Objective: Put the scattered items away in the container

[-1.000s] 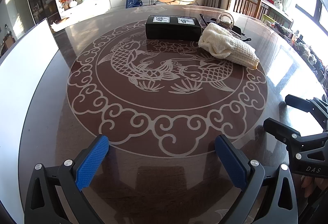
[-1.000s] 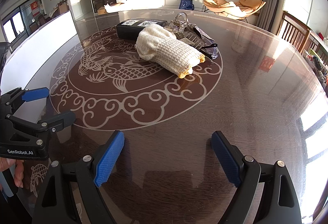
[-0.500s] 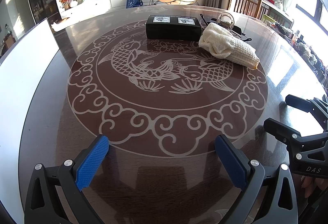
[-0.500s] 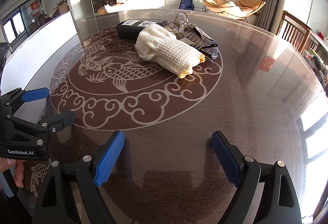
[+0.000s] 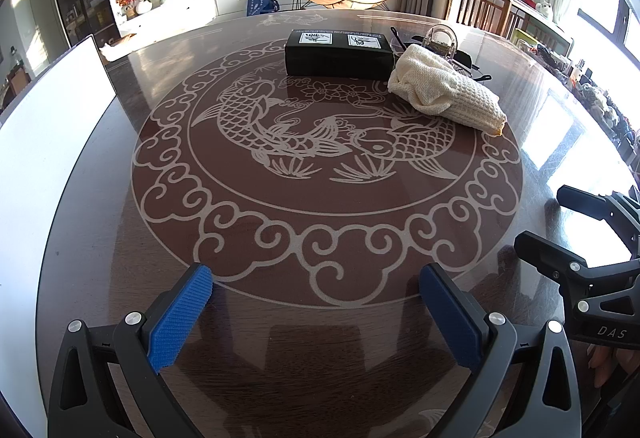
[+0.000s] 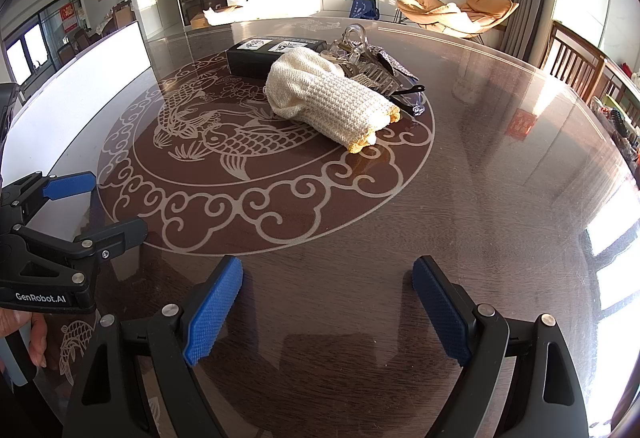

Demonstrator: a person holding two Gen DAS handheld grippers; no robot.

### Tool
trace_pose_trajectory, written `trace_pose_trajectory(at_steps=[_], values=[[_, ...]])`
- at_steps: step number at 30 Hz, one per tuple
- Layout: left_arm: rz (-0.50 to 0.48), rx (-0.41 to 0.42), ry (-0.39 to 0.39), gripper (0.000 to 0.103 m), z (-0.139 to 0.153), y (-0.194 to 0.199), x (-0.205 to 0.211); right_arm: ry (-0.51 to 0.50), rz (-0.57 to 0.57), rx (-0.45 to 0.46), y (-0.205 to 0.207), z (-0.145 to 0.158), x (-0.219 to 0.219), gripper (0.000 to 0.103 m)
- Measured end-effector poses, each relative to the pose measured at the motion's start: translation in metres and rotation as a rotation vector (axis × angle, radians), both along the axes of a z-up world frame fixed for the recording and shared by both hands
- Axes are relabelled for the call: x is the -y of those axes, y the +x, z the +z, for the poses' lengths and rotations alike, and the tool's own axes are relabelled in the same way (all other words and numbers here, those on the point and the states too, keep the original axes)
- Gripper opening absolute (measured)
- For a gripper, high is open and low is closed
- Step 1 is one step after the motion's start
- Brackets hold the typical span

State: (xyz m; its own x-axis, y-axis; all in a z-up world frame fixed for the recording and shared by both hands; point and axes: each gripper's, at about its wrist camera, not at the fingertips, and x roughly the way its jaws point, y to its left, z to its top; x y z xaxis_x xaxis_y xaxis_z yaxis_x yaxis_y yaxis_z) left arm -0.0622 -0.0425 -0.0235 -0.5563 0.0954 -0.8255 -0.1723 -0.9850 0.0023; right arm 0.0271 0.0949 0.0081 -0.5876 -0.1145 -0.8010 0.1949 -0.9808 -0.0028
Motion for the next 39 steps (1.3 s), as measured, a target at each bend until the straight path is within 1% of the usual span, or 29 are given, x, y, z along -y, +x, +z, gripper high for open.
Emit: trace_pose_trajectory(at_steps=[22,25,26,27,31,32,33,34,35,37,38,39], values=[[0.000,0.000,0.001,0.103,0.000,0.000,0.000,0.000,0.000,0.000,0.000,0.000,0.000,0.088],[0.000,0.000,0.001,0.103,0.000,0.001,0.000,-0.022,0.017,0.004,-0.005,0.001,-0.001,0.087],[0.000,0.000,0.001,0.103,0.000,0.001,0.000,-0.045,-0.002,0.004,-0.011,0.004,-0.006,0.086],[0.000,0.000,0.001,0.103,0.000,0.001,0.000,-0.069,-0.046,-0.014,-0.018,0.009,-0.014,0.086],[0.000,0.000,0.001,0.103,0.000,0.001,0.001,-0.211,-0.262,-0.150,-0.051,0.050,-0.057,0.086],[-0.001,-0.001,0.001,0.103,0.000,0.001,0.001,-0.219,-0.303,-0.170,-0.063,0.055,-0.063,0.087],[-0.001,0.000,0.001,0.103,0.000,0.001,0.001,-0.204,-0.328,-0.162,-0.079,0.056,-0.064,0.087],[-0.001,0.000,0.001,0.103,0.000,0.001,0.001,-0.179,-0.334,-0.126,-0.095,0.054,-0.063,0.087],[-0.001,0.000,0.002,0.103,0.000,0.001,0.001,-0.155,-0.320,-0.076,-0.112,0.045,-0.057,0.087],[-0.001,0.000,0.003,0.103,0.000,0.001,0.001,-0.119,-0.231,0.026,-0.129,0.024,-0.036,0.086],[-0.002,0.000,0.003,0.103,0.000,0.001,0.001,-0.124,-0.161,0.044,-0.126,0.018,-0.022,0.086],[-0.003,0.000,0.004,0.103,0.000,0.001,0.000,-0.165,-0.076,0.044,-0.117,0.018,-0.010,0.086]])
